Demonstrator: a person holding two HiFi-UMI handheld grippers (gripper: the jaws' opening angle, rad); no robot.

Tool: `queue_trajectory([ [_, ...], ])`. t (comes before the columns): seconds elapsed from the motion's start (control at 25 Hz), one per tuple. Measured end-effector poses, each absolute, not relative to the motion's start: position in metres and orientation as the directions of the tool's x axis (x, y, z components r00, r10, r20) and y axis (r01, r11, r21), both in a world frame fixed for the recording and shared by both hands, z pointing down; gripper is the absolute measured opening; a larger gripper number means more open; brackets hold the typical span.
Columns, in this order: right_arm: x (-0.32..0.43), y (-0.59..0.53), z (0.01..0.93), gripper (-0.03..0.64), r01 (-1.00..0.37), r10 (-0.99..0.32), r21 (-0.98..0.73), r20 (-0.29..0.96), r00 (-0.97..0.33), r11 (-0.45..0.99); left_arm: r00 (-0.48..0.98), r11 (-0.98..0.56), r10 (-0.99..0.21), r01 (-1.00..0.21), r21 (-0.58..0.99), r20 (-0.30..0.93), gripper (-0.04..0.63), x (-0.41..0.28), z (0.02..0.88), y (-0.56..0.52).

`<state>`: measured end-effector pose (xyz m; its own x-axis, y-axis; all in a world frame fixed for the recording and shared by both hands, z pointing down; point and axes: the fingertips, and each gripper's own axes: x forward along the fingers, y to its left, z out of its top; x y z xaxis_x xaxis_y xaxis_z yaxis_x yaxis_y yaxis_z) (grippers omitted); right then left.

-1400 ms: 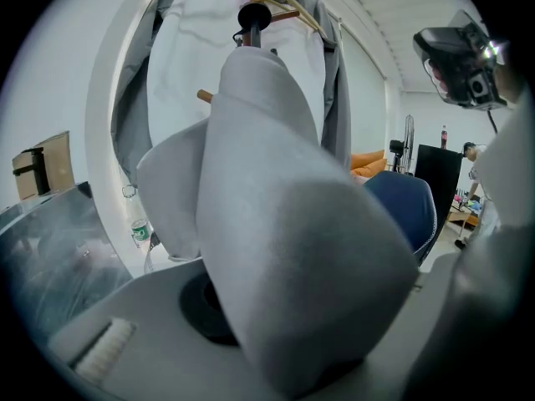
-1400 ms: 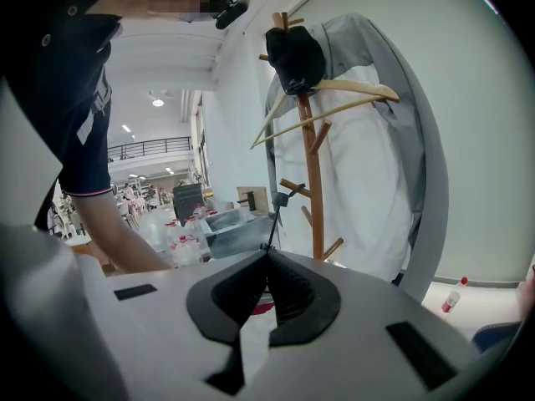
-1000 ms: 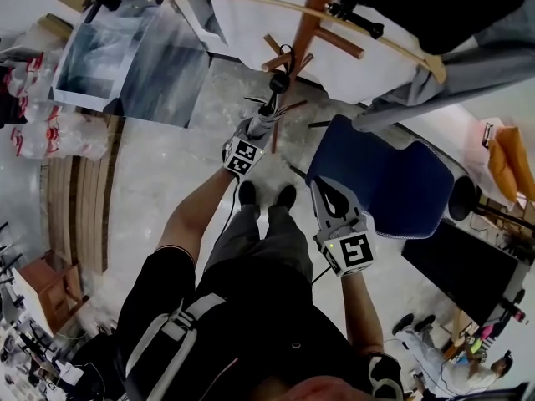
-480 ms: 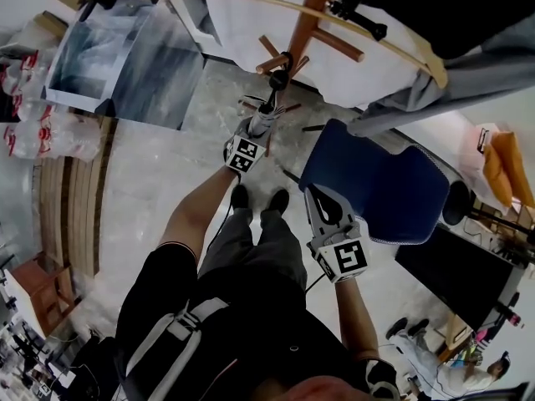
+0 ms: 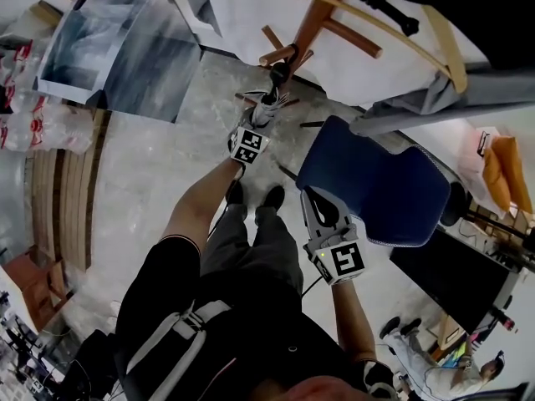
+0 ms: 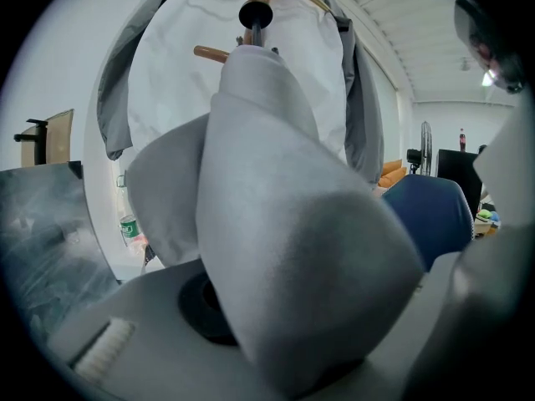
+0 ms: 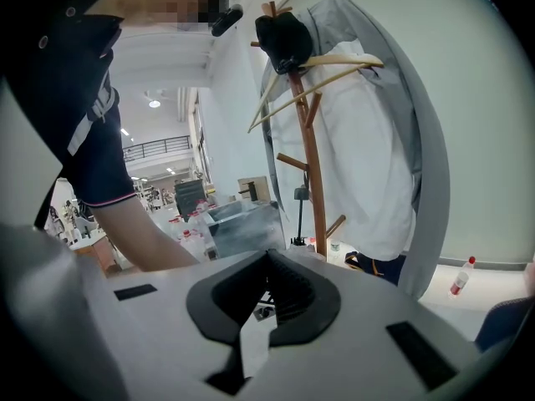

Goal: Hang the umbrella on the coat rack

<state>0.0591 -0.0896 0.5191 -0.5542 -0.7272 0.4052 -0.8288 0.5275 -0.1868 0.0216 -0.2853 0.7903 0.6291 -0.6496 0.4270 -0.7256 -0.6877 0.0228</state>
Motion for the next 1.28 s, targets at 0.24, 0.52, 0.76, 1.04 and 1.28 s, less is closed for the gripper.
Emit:
queue_trajectory([
  [0.24, 0.059, -0.09, 0.522, 0.003, -0.831, -0.739, -0.187, 0.384, -0.553, 0.525, 0.629, -0.673, -0.669, -0.739, 0.038, 0.395, 0.102, 0.032, 0.794, -0.299],
  [0.52, 0.058, -0.095, 0.525, 0.003, -0.83, -0.746, -0.167, 0.371, -0.553, 0.532, 0.637, -0.678, -0.676, -0.734, 0.026, 0.37, 0.106, 0.036, 0.793, -0.305],
  [0.76, 0.057, -0.102, 0.533, 0.003, -0.84, -0.75, -0.126, 0.394, -0.531, 0.528, 0.63, -0.667, -0.686, -0.745, 0.032, 0.364, 0.117, 0.033, 0.793, -0.316],
  [1.04, 0.056, -0.113, 0.539, 0.003, -0.848, -0.776, -0.108, 0.355, -0.52, 0.519, 0.646, -0.679, -0.674, -0.733, 0.045, 0.358, 0.141, 0.037, 0.789, -0.315],
  [1.28, 0.055, -0.114, 0.54, 0.003, -0.845, -0.772, -0.112, 0.36, -0.525, 0.523, 0.637, -0.671, -0.681, -0.741, 0.043, 0.36, 0.17, 0.031, 0.788, -0.313],
])
